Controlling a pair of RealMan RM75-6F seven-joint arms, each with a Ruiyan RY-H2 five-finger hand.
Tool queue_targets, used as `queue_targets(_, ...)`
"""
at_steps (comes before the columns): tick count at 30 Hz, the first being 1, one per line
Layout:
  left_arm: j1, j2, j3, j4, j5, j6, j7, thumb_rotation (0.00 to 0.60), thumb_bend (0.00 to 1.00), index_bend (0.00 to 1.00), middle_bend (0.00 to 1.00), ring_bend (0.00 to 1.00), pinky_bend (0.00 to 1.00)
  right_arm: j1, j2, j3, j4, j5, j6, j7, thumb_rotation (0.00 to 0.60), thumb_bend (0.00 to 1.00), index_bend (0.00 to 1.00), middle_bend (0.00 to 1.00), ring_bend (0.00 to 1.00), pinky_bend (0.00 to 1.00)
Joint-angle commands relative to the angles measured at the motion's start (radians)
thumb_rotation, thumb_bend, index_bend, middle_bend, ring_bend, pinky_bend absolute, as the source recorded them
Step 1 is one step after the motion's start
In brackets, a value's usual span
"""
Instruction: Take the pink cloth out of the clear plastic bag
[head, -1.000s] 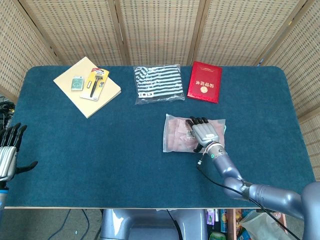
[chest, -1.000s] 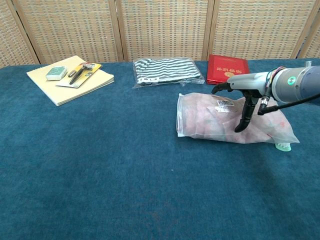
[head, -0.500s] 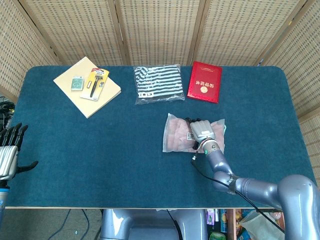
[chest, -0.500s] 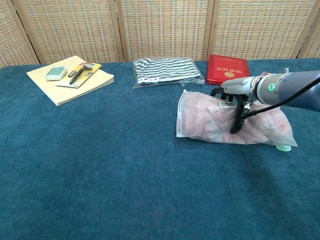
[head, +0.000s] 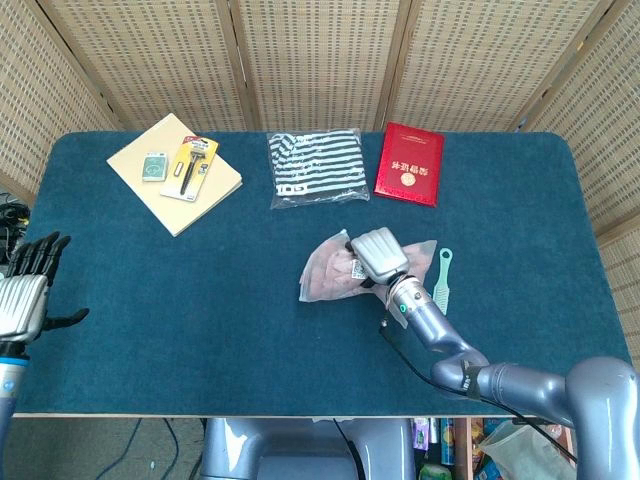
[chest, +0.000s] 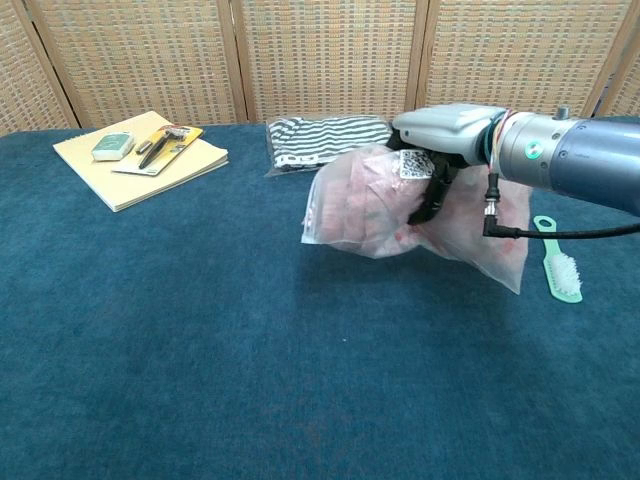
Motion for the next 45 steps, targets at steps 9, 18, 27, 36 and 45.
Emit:
queue_targets(9, -0.23, -0.009, -0.078, 0.066, 0.061, -0.241, -0.164, 0.6, 0.03, 0.31, 0.0, 0.0, 0.0, 0.055, -0.054, 0.032, 0.131, -0.303, 0.037, 0.244, 0.6, 0.68, 0.68, 0.75, 0.67, 0.87)
queue_targets(18, -0.395, -0.161, -0.128, 0.135, -0.03, -0.381, -0.142, 0.6, 0.03, 0.33, 0.0, 0.0, 0.0, 0.094, -0.146, 0.089, 0.192, -0.227, -0.005, 0.19, 0.6, 0.68, 0.68, 0.75, 0.67, 0.87)
queue_targets(27, -0.472, -0.221, -0.136, 0.129, -0.104, -0.464, -0.137, 0.6, 0.03, 0.35, 0.0, 0.0, 0.0, 0.101, -0.165, 0.107, 0.207, -0.198, -0.018, 0.161, 0.6, 0.67, 0.68, 0.75, 0.67, 0.87)
queue_targets(36, -0.52, -0.252, -0.143, 0.111, -0.138, -0.484, -0.114, 0.6, 0.03, 0.35, 0.0, 0.0, 0.0, 0.104, -0.156, 0.12, 0.18, -0.182, -0.019, 0.128, 0.6, 0.68, 0.68, 0.75, 0.67, 0.87)
queue_targets(45, -0.574, -0.315, -0.144, 0.107, -0.224, -0.496, -0.04, 0.6, 0.03, 0.35, 0.0, 0.0, 0.0, 0.11, -0.162, 0.148, 0.15, -0.145, -0.016, 0.109, 0.6, 0.68, 0.68, 0.75, 0.67, 0.87)
